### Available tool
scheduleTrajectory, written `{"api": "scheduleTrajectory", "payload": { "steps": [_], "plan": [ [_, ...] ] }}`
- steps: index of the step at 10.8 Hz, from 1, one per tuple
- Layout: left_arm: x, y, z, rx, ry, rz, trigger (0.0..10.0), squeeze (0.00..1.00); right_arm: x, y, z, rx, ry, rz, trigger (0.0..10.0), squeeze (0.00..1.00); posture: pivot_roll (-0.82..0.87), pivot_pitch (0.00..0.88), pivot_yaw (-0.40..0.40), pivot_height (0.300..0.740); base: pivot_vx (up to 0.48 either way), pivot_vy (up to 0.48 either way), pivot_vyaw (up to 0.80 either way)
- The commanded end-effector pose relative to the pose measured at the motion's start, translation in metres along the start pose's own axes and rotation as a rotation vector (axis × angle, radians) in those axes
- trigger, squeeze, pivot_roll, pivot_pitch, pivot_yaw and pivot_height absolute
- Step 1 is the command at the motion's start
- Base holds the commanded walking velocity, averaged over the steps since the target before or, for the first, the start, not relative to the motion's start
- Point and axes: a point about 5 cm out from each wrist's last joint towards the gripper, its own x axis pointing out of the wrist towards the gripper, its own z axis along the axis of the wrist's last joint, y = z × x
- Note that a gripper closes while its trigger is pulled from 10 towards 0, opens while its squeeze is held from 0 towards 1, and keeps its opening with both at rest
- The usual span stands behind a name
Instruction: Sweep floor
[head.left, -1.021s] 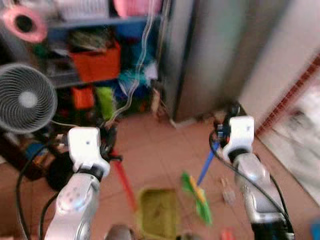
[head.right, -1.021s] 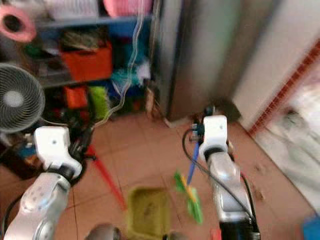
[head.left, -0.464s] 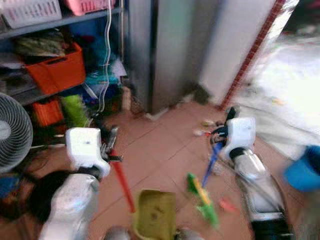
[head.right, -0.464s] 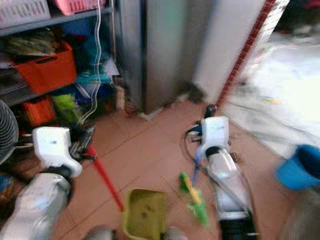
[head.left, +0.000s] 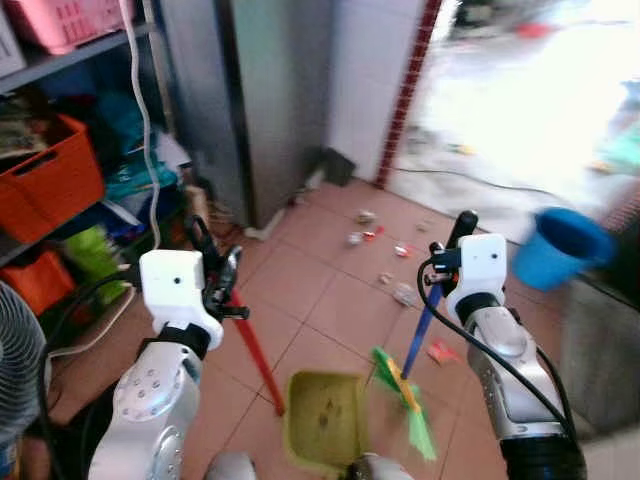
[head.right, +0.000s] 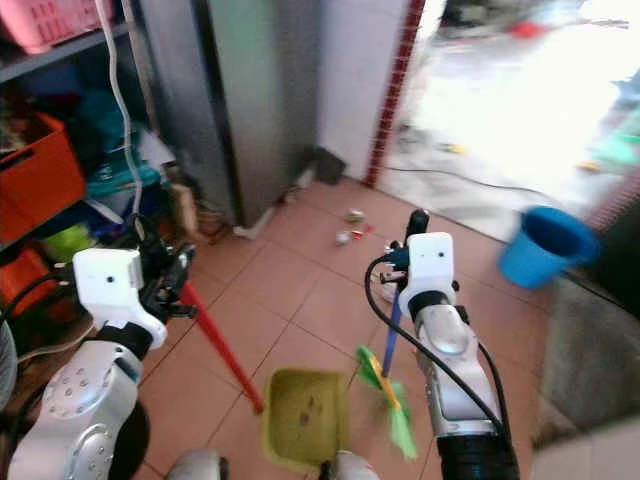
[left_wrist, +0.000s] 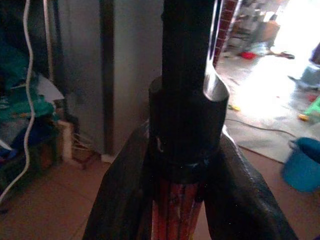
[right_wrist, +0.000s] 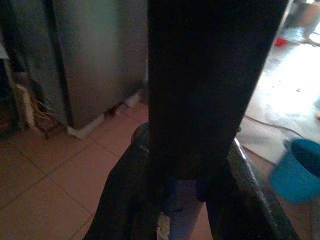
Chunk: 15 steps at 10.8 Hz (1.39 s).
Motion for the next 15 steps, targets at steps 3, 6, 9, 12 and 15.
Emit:
{"api": "scheduleTrajectory", "payload": {
  "steps": [3, 6, 9, 12, 15],
  "plan": [
    [0.007, 0.001, 0.016, 0.07, -0.092, -0.001, 10.0, 0.0, 0.007, -0.001, 0.006, 0.019, -0.033, -0.032, 10.0, 0.0, 0.09, 0.047, -0.04, 0.74, 0.0, 0.0, -0.46],
    [0.014, 0.003, 0.02, 0.046, -0.119, -0.006, 10.0, 0.0, 0.009, 0.001, 0.008, 0.023, -0.045, -0.042, 10.0, 0.0, 0.08, 0.024, -0.043, 0.74, 0.09, 0.0, -0.27],
    [0.012, -0.001, 0.019, 0.034, -0.111, -0.028, 10.0, 0.0, 0.009, -0.001, 0.007, 0.016, -0.044, -0.056, 10.0, 0.0, 0.09, 0.036, -0.045, 0.74, 0.356, 0.0, -0.8],
    [0.006, -0.005, 0.014, 0.027, -0.091, -0.036, 10.0, 0.0, 0.007, -0.005, 0.011, -0.015, -0.069, -0.066, 10.0, 0.0, 0.08, 0.059, -0.055, 0.74, 0.376, 0.0, -0.53],
    [0.005, -0.006, 0.013, 0.014, -0.085, -0.036, 10.0, 0.0, 0.006, -0.007, 0.012, -0.008, -0.078, -0.054, 10.0, 0.0, 0.08, 0.063, -0.066, 0.74, 0.439, 0.0, 0.0]
  ]
}}
